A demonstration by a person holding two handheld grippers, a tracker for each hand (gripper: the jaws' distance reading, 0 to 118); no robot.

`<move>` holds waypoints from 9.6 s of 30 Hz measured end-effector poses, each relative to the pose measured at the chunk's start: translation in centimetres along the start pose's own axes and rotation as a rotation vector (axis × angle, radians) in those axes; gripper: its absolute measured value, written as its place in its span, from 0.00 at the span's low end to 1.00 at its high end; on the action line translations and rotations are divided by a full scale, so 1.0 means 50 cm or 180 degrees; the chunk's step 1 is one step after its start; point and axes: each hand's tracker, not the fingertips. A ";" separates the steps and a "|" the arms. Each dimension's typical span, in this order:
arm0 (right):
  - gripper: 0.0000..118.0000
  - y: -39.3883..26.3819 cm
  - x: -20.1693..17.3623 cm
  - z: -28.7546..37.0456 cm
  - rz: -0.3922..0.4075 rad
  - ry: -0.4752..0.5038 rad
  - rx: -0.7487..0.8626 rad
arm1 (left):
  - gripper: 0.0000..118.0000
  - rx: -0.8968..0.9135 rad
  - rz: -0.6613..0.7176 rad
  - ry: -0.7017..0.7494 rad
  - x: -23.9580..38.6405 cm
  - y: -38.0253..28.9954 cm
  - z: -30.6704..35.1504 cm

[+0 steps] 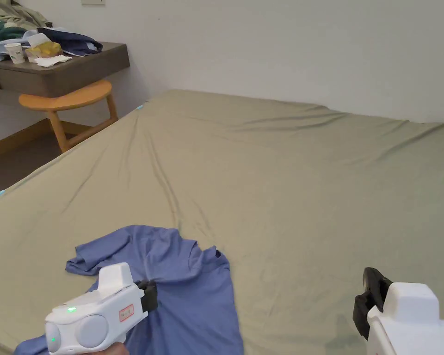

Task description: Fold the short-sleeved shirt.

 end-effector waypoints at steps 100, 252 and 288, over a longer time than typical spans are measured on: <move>0.01 0.021 0.323 0.274 -0.0151 -0.1195 0.0436 | 0.00 -0.0892 -0.0877 -0.0751 0.399 -0.165 -0.013; 0.66 0.042 0.267 0.328 -0.0186 -0.1402 0.0551 | 0.58 0.1802 -0.1039 -0.0352 0.356 -0.019 0.237; 0.01 -0.033 0.271 0.280 -0.0084 -0.1380 0.0202 | 0.92 -0.0936 -0.0785 0.0136 0.079 -0.175 0.069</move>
